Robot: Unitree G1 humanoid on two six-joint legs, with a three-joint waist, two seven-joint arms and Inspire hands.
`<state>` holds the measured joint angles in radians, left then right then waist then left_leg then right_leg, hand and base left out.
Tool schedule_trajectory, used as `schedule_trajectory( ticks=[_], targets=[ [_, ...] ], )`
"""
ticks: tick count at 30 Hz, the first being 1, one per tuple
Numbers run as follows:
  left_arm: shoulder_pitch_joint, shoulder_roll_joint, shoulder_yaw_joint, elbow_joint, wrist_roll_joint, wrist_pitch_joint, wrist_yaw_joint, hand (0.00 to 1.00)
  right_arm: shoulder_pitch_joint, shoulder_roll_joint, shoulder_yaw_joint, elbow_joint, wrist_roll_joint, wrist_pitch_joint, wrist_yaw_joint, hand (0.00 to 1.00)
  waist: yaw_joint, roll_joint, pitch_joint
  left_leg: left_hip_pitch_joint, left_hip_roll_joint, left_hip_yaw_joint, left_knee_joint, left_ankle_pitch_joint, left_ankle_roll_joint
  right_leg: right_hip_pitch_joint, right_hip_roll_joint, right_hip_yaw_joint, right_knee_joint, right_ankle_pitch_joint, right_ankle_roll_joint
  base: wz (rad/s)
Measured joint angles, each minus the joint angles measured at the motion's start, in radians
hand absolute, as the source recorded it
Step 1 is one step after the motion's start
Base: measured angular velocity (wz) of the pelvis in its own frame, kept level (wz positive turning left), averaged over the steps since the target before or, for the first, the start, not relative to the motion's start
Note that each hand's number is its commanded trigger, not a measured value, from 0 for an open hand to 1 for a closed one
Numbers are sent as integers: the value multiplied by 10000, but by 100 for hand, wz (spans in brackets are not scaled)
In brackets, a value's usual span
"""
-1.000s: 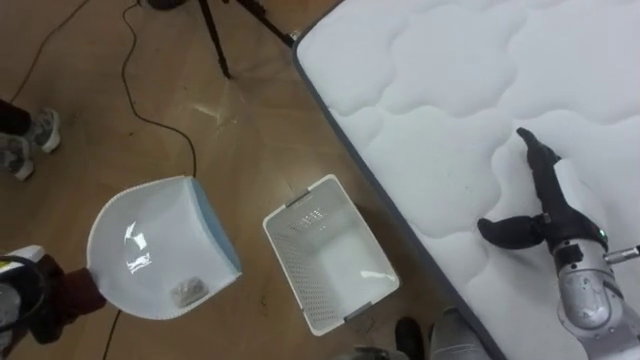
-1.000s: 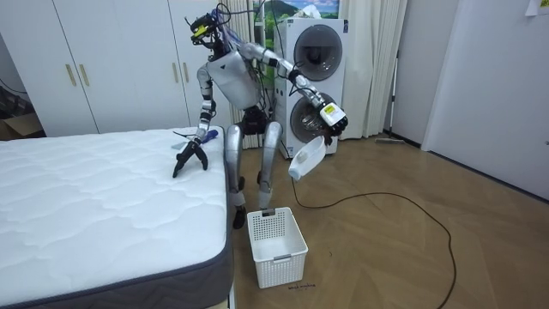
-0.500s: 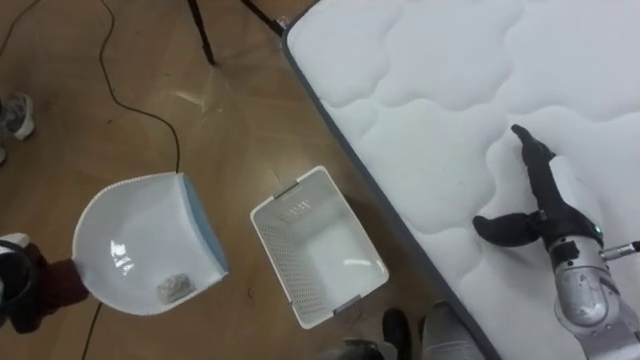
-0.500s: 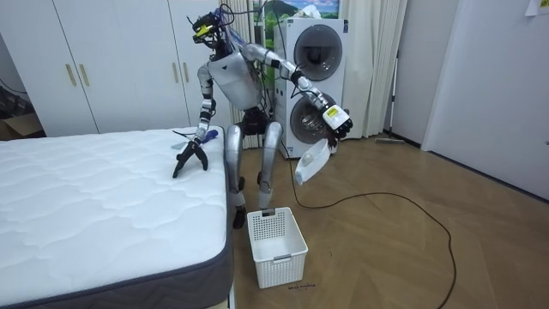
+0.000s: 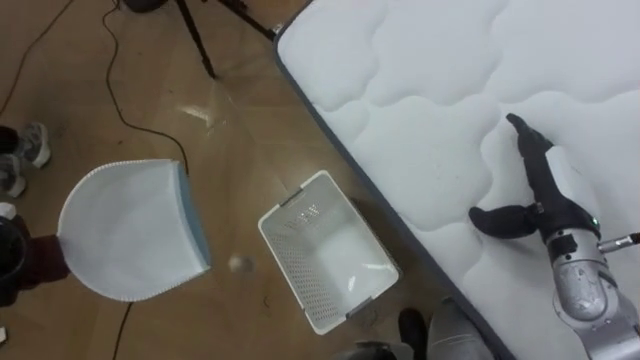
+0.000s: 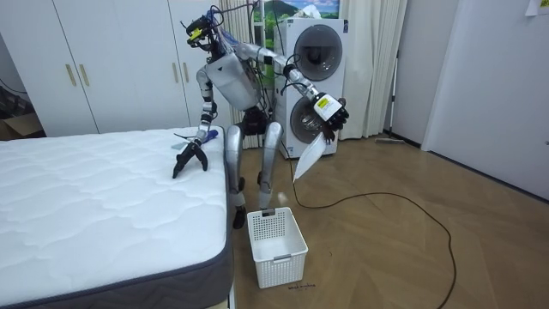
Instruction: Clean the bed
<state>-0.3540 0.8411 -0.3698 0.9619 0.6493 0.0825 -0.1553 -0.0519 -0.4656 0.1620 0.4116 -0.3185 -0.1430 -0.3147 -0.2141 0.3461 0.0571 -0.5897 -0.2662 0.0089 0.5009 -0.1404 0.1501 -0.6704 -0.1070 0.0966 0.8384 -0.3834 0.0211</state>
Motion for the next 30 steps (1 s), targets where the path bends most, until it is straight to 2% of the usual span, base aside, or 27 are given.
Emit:
schedule_trajectory(
  ticks=[6,14,23,25,28,29,30],
  targets=[
    [5,0,-257,-4,1,0,0,100,-37,-1,26,33,1,6,217,0,-24,11,-7,294,-1,181,-55,-33,48,164,26,207,114,-53,18,-10],
    [11,0,-307,0,-12,0,0,100,-51,-7,26,42,10,26,458,0,-82,23,-16,564,1,269,-75,-10,87,380,38,290,162,-62,16,-4],
    [83,10,-670,22,-273,-13,0,100,-65,-74,150,285,85,-115,457,0,-232,-1,-12,850,7,310,-159,-56,71,642,32,334,101,-92,36,-2],
    [163,11,-661,-58,-331,-23,48,100,-55,-81,167,197,190,-100,461,0,-194,-48,-23,856,32,336,-162,-39,128,637,55,374,73,-90,38,-10],
    [698,-23,-431,-374,-726,-147,431,100,-31,-120,311,195,439,-104,455,0,222,-311,-38,941,222,716,-186,-160,132,594,304,736,25,-24,18,-43],
    [996,-105,-306,-422,-1005,-238,610,100,-35,-119,482,303,507,-103,456,0,292,-435,-99,1007,306,768,-189,-183,115,654,414,827,-89,22,1,-28],
    [1274,-180,-229,-577,-1254,-272,731,100,-10,-121,599,385,678,-109,456,0,301,-535,-113,1073,380,772,-209,-202,92,765,479,818,-222,59,-24,-21]
  ],
)
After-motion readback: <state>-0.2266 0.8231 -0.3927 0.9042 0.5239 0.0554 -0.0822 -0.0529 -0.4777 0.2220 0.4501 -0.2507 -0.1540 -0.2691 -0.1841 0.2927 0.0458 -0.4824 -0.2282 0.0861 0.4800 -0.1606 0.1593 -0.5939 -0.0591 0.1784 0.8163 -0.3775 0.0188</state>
